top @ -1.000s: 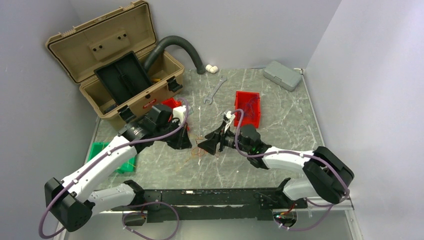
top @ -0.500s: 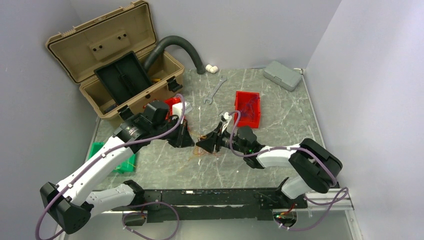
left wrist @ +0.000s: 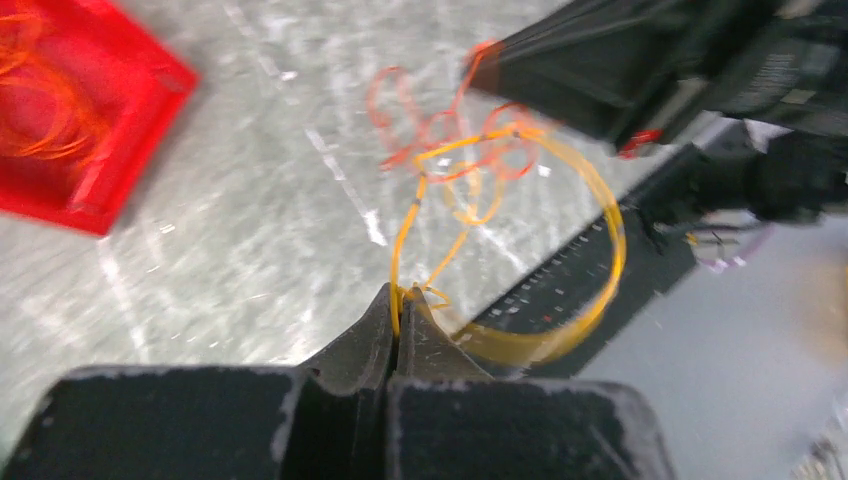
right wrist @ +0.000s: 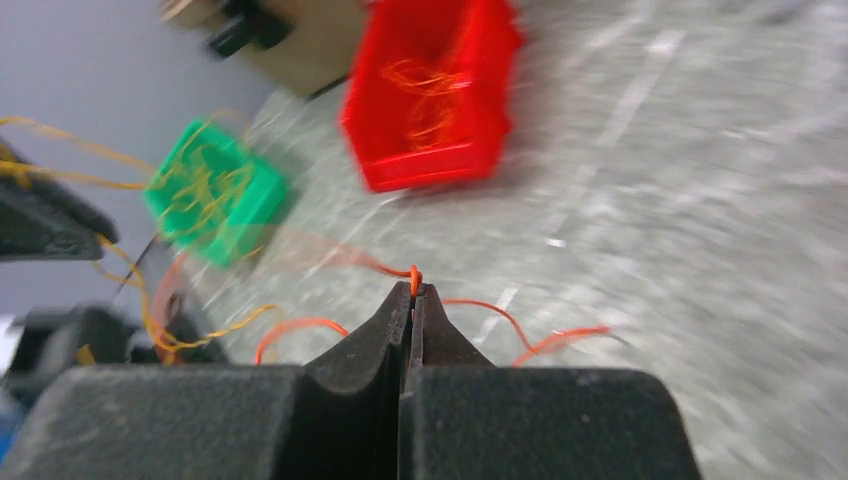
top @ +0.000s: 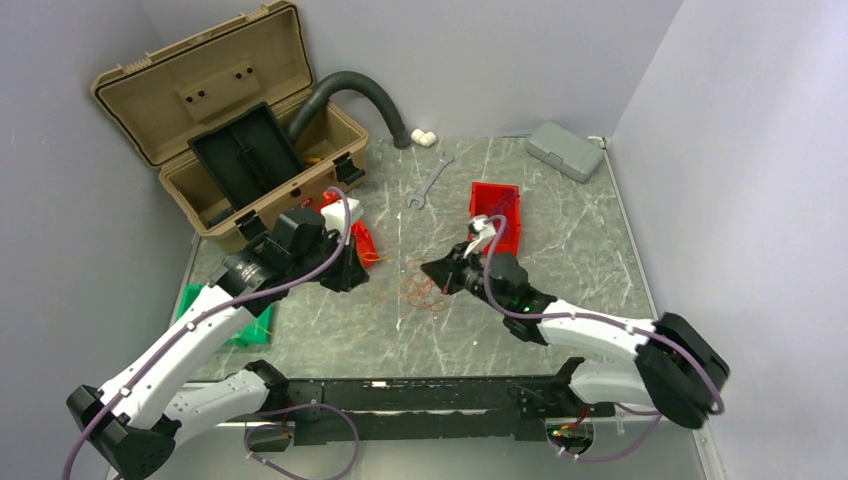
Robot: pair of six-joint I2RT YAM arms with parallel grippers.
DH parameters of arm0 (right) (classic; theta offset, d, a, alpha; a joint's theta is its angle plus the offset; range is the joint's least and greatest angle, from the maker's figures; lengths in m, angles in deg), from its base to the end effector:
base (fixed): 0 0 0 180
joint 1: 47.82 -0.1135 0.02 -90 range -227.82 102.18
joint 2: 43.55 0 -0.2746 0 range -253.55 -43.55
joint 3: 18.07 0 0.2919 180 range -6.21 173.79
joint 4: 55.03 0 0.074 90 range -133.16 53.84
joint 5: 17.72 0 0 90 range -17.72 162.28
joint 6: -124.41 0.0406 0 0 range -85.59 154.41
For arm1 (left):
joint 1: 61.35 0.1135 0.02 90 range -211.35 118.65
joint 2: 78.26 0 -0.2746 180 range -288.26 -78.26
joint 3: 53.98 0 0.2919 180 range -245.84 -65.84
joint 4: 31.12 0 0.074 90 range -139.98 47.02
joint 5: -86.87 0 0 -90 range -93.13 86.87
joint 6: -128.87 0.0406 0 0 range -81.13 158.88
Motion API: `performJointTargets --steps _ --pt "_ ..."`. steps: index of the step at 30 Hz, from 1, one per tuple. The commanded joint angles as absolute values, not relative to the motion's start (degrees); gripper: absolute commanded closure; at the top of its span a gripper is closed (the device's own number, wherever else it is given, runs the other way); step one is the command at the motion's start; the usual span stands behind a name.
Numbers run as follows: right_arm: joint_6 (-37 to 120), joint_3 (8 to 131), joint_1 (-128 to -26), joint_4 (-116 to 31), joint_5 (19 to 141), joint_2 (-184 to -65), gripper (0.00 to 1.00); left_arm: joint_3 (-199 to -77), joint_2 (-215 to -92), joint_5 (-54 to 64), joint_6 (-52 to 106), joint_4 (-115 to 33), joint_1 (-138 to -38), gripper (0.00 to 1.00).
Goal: Untangle the cables
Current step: Untie the cable, then place the cable in the bin.
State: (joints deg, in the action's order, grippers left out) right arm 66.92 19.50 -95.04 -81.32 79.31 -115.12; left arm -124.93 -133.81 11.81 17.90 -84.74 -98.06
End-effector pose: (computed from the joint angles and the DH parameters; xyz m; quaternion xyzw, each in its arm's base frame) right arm 0.1923 0.2151 0.1955 -0.1362 0.7403 0.4564 0.4745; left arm 0.1822 -0.1489 0.3474 0.1784 0.8758 -0.3113 0.3228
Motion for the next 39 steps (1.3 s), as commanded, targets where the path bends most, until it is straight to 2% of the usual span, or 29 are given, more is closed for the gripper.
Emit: performJointTargets --steps 1,3,5,12,19,21,25,29,34,39 --pt "74.04 19.76 -93.89 -54.22 49.05 -106.31 1.00 -125.01 -132.27 -3.84 15.81 -91.30 -94.67 1.00" --pt "80.08 20.31 -91.72 -42.93 42.17 -103.74 1.00 -124.68 -131.60 -8.91 14.40 -94.12 -91.70 1.00" --pt "82.64 19.39 -88.78 -37.04 41.55 -101.45 1.00 -123.79 -130.44 -12.17 13.52 -95.16 -88.46 1.00" --pt "79.36 15.20 -86.49 -40.84 50.23 -95.85 1.00 -124.56 -127.32 -18.81 9.86 -98.02 -83.87 1.00" --pt "74.60 17.53 -86.50 -41.91 55.14 -96.90 1.00 -127.09 -127.00 -45.02 -13.94 -116.68 -80.06 1.00" --pt "73.72 18.59 -86.57 -41.38 56.62 -97.54 1.00 -127.78 -126.91 -47.64 -19.72 -121.30 -76.54 1.00" --pt "72.37 20.38 -86.58 -39.88 58.72 -98.31 1.00 -126.82 -125.49 -50.41 -24.22 -122.59 -69.87 1.00" --pt "71.41 21.65 -86.53 -39.10 61.49 -97.74 1.00 -123.28 -125.30 -51.99 -20.84 -115.59 -59.40 1.00" --pt "69.98 23.58 -86.62 -38.25 65.80 -97.70 1.00 -117.59 -129.22 -43.90 -17.43 -104.73 -44.87 1.00" --pt "69.26 24.70 -86.66 -38.20 68.03 -97.65 1.00 -113.75 -136.06 -39.87 -23.12 -99.26 -41.33 1.00"
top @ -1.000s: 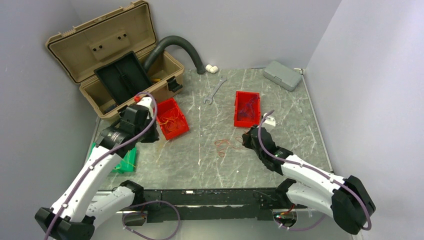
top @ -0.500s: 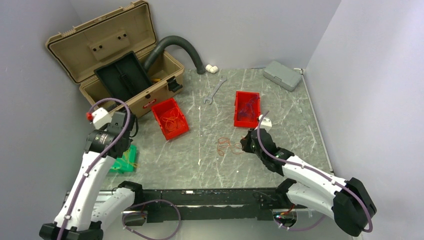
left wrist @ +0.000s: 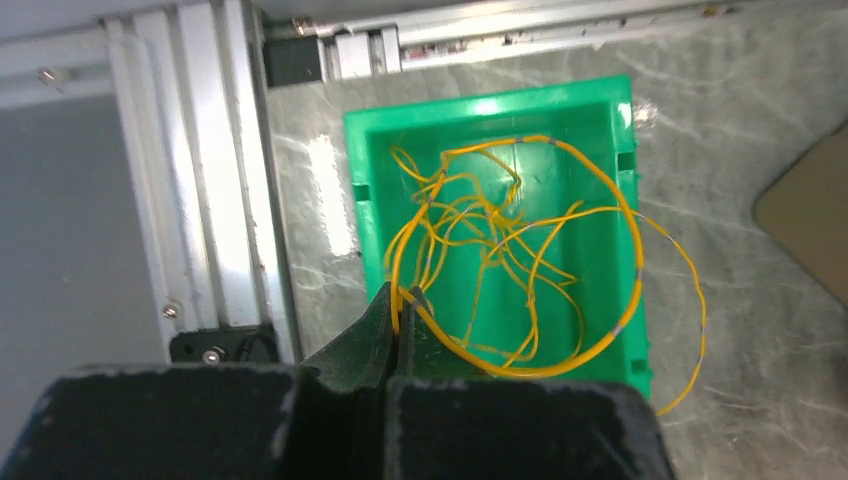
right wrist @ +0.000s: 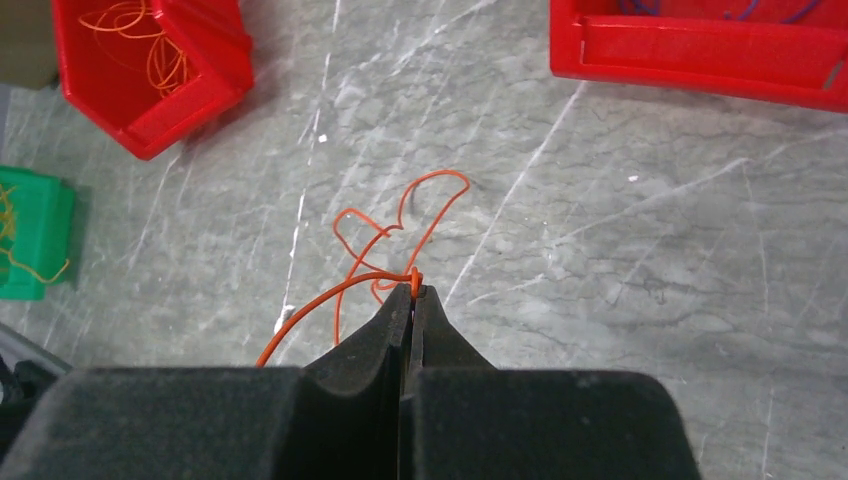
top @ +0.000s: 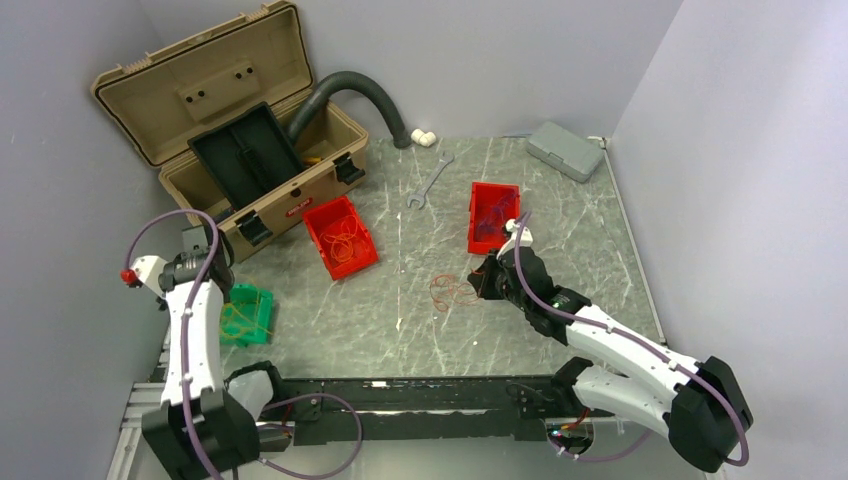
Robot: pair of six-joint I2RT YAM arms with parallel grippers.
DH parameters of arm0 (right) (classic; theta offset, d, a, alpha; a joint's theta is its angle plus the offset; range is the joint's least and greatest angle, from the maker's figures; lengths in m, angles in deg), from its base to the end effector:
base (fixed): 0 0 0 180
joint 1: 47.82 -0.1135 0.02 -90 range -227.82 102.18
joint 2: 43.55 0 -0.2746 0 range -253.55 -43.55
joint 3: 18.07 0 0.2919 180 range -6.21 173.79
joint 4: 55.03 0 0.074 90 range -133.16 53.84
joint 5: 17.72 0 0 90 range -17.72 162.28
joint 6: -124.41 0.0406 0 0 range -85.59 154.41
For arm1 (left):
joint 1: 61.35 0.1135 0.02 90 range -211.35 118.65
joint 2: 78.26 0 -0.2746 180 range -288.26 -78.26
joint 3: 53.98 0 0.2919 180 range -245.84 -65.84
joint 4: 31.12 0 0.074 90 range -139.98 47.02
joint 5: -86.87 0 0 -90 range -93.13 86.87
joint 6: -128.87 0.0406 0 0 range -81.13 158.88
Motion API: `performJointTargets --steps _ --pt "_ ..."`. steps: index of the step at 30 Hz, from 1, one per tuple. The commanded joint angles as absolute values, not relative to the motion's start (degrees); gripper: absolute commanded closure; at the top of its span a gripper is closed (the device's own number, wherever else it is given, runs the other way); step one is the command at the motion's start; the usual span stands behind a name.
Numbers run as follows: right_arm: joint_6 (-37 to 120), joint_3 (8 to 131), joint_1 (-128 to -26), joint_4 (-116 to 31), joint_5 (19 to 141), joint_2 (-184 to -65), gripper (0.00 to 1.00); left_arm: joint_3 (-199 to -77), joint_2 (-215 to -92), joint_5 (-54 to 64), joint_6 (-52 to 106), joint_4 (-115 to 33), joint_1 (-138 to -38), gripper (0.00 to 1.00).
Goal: Untangle the cables
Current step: Place the cable in the bin, then pick up the cable at the center of the board.
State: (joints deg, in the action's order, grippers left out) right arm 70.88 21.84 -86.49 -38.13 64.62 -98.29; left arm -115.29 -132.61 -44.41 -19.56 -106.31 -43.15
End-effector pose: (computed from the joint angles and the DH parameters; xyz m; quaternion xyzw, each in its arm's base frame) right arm 0.1914 0.1462 0.2029 0.0158 0.8720 0.2500 0.4206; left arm 0.1707 0.0843 0.2750 -0.6220 0.6798 0.2643 0.2850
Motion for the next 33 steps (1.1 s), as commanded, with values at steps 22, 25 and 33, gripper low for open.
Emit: performJointTargets --steps 22,25,33 --pt "70.26 36.16 -87.60 -22.21 64.84 -110.45 0.00 -115.48 -131.75 -30.12 -12.36 -94.35 -39.91 0.01" --pt "69.05 38.71 -87.53 -20.09 62.58 -113.79 0.00 -116.99 -129.62 -24.23 -4.07 -92.81 -40.03 0.01" --pt "64.62 39.50 -87.65 -24.69 69.12 -117.41 0.00 -118.89 -124.52 -4.31 15.84 -90.46 -45.86 0.01"
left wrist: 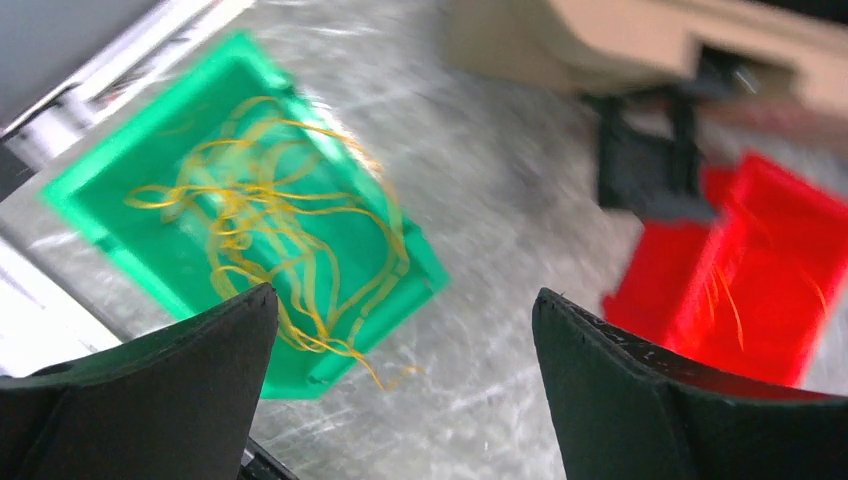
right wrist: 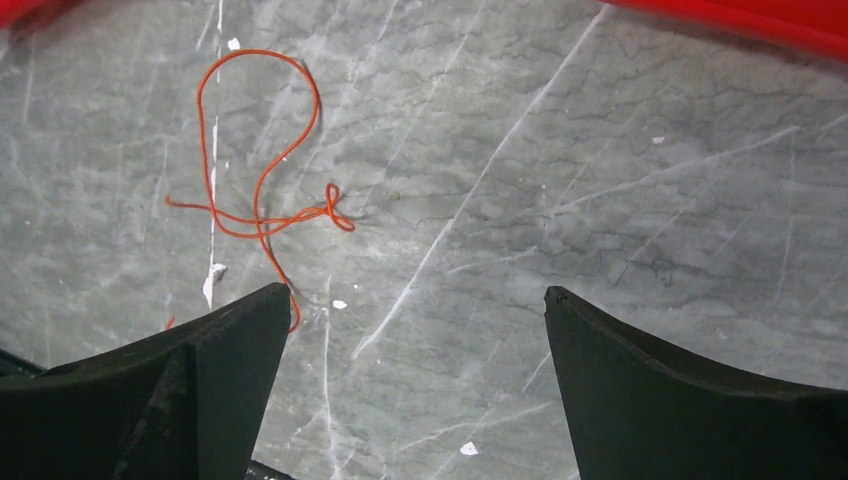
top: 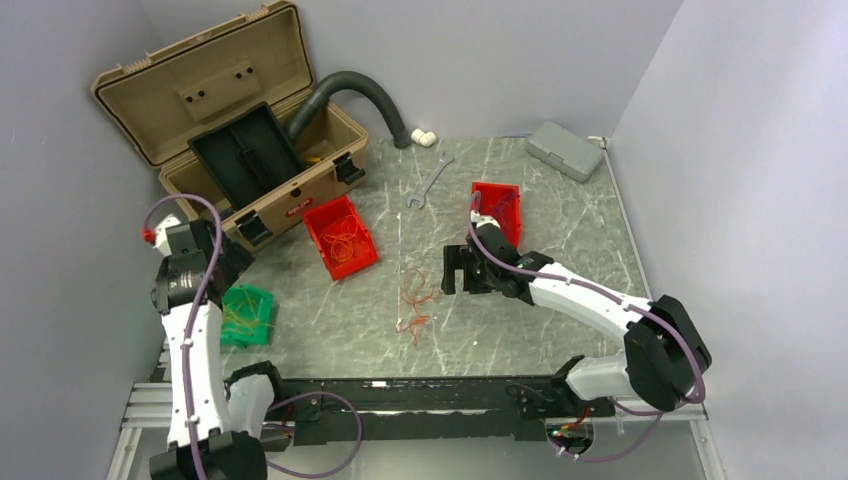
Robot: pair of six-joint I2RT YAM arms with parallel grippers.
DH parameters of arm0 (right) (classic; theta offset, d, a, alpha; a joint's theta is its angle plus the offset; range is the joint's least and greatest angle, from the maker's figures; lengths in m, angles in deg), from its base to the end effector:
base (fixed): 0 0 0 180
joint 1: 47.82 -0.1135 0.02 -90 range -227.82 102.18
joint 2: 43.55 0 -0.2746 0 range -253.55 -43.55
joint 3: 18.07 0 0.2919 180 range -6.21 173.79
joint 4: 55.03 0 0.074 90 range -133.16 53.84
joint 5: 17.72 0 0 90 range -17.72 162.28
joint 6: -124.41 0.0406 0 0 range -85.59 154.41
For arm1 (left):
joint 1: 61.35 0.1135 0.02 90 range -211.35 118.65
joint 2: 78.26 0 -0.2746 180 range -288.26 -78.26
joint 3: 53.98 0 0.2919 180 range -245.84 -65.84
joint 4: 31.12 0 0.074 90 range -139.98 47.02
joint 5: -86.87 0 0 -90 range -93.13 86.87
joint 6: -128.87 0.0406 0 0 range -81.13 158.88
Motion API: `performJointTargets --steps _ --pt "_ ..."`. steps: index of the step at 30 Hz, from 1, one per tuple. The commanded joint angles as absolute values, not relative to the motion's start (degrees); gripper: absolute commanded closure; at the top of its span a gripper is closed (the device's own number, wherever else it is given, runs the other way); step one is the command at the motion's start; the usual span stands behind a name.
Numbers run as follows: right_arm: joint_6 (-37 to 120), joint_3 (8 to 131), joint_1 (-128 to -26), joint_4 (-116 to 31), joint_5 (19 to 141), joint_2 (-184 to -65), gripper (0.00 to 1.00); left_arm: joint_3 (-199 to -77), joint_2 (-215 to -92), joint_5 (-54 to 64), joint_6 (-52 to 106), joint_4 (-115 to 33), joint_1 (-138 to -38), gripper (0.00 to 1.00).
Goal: Untangle the cables
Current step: Pick up the cable at the center of the board.
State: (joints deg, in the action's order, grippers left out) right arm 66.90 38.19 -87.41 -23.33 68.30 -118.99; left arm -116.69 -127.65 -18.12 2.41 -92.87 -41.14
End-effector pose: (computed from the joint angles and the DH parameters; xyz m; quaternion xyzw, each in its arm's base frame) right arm 0.2321 0.1883 0.1945 -0.0467 0.9406 0.1704 0.2898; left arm 0.1845 0.0791 0.3045 -0.4807 0.7939 0.0710 0.3655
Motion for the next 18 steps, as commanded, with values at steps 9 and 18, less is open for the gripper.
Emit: performJointTargets --steps 9,18 --pt "64.38 34.86 -85.73 -24.08 64.46 -104.03 0.00 -110.86 -123.01 4.74 16.16 -78.54 -83.89 0.01" --pt "63.71 32.77 -82.95 -19.54 62.45 -91.01 0.00 -113.12 -139.17 -1.04 30.36 -69.67 -113.03 0.01"
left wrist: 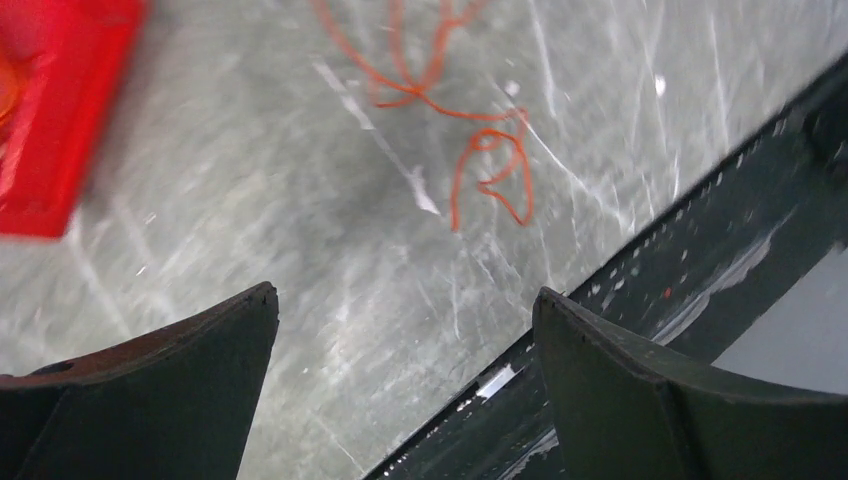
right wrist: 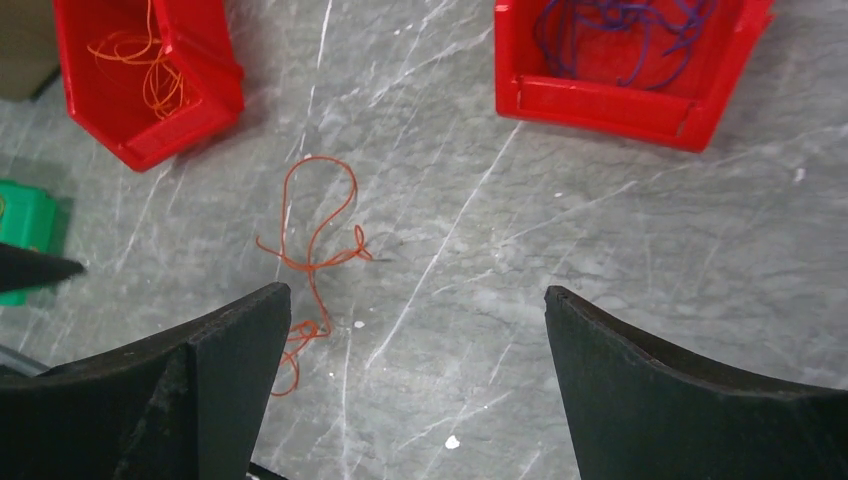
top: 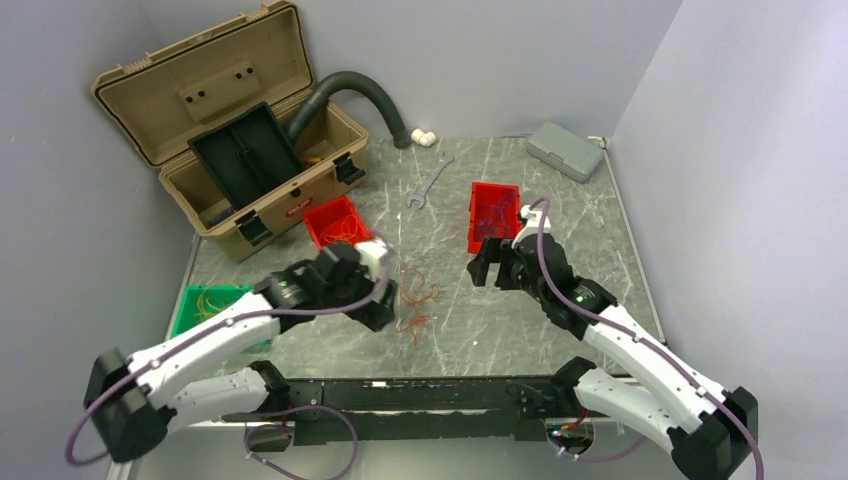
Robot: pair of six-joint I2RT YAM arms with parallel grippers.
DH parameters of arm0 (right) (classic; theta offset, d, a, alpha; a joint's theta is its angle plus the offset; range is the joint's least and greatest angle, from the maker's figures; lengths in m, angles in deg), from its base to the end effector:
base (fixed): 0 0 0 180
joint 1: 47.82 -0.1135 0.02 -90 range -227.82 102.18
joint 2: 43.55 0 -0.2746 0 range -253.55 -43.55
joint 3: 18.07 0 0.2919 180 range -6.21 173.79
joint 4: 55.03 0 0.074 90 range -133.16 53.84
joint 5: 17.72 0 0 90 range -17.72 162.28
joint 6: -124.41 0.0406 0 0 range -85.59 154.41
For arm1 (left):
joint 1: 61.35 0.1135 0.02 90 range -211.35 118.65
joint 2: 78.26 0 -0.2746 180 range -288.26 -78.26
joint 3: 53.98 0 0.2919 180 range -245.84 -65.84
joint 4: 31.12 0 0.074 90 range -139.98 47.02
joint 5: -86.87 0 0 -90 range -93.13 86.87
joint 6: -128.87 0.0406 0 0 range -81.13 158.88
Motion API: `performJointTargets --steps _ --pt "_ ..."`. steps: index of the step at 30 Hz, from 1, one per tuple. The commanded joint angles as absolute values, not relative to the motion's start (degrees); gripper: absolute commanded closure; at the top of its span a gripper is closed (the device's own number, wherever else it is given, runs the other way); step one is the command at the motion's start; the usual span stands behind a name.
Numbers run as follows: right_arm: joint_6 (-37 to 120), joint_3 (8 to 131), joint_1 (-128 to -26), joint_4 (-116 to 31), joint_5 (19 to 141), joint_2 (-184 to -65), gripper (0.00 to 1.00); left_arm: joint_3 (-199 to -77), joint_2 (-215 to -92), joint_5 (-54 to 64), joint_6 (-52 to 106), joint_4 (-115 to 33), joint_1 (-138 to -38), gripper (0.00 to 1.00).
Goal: Untangle the cables
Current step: Pick up the cable at the center of the board.
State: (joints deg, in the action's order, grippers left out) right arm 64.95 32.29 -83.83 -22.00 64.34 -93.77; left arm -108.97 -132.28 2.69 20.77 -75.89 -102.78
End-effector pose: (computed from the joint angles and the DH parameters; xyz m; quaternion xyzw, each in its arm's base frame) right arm 0.1910 0.1319 0.2632 -0.0088 0.8768 0.2108 0.4320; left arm 0.1720 -0.1573 0.2615 0.2052 0.8956 -0.2351 0.3170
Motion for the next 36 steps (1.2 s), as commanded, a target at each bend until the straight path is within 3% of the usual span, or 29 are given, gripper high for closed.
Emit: performJointTargets --steps 1,5,18,28,31,35,36 --pt "63.64 32.92 -82.73 -19.07 62.34 -90.19 0.00 -114.00 -141.46 -3.61 32.28 -69.18 -115.71 0.00" --pt "63.54 33.15 -82.05 -18.24 62.95 -88.37 0.00 -117.49 -150.53 -9.78 38.09 -67.76 -121.60 0.01" --pt "61.92 34.96 -80.02 -15.70 64.04 -86.10 0.00 -128.39 -172.49 -17.15 45.11 -69.04 -124.94 0.01" --pt "61.81 36.44 -78.78 -14.39 64.43 -84.73 0.00 -126.76 -177.08 -4.08 46.57 -64.15 -116.28 0.02" --pt "61.92 36.93 -78.56 -14.42 64.85 -84.75 0.00 -127.20 -178.64 0.82 47.59 -63.38 -114.74 0.17" --pt "61.87 37.85 -78.36 -13.93 64.69 -84.70 0.00 -131.64 -183.69 2.47 46.73 -68.28 -113.68 0.61" --pt "61.84 38.02 -78.25 -13.76 64.52 -84.61 0.00 -131.98 -184.55 3.21 46.55 -69.22 -113.42 0.68"
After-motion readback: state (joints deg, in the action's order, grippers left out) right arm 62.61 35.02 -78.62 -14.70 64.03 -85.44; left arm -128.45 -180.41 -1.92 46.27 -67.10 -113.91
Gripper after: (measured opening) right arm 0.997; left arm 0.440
